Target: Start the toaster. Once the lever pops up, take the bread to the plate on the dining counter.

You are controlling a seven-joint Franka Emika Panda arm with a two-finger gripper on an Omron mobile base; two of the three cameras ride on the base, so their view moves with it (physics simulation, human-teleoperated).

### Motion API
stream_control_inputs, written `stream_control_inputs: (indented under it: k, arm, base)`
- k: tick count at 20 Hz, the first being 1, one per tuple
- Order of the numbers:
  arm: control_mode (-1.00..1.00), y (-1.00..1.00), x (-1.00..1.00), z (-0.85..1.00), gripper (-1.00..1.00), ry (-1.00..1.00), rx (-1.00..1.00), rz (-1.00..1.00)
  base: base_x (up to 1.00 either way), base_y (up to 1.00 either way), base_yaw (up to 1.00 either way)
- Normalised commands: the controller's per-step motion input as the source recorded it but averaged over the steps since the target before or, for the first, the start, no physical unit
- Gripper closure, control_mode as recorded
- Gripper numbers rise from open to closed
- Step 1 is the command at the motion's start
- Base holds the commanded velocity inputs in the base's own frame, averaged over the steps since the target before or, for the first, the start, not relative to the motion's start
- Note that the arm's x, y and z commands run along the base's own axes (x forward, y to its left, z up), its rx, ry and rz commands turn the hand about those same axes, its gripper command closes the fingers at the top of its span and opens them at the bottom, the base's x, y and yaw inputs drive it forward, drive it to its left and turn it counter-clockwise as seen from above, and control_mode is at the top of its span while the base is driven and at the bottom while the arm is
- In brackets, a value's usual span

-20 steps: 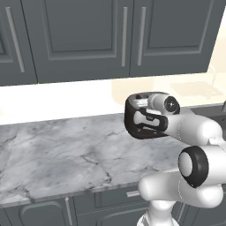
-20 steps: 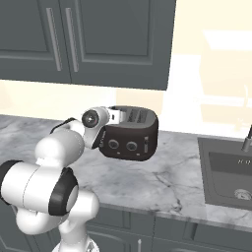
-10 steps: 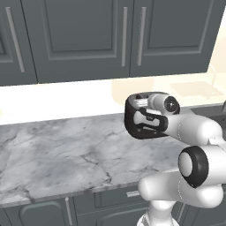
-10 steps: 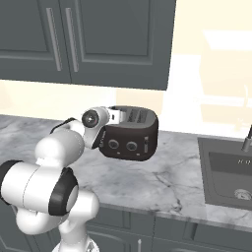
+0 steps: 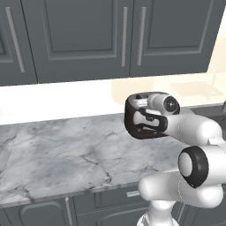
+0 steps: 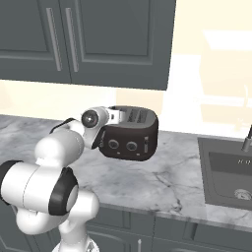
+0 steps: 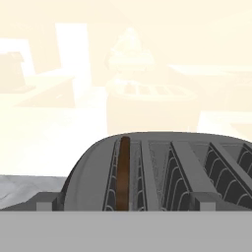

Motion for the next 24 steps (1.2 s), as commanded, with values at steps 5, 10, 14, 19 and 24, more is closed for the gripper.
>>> stream_control_inputs:
  k: [5,10,14,19,24]
  arm:
    - [-1.0,0.1,0.0,-0.02,-1.0,-0.03,0.0,0.0]
    - [-1.0,0.04,0.0,0.0,-1.0,0.0,0.0,0.0]
    - [-1.0,-0.01,0.01,-0.02,-1.0,0.03,0.02,0.0]
    - [-1.0,-0.07,0.06,-0.01,-1.0,0.09,0.05,0.0]
    - [-1.0,-0.06,0.15,0.0,-1.0,0.07,0.04,0.0]
  base:
    - [0.0,0.0,0.0]
    - [0.0,0.0,0.0]
    - [0.0,0.0,0.0]
    - [0.0,0.0,0.0]
    - [0.0,0.0,0.0]
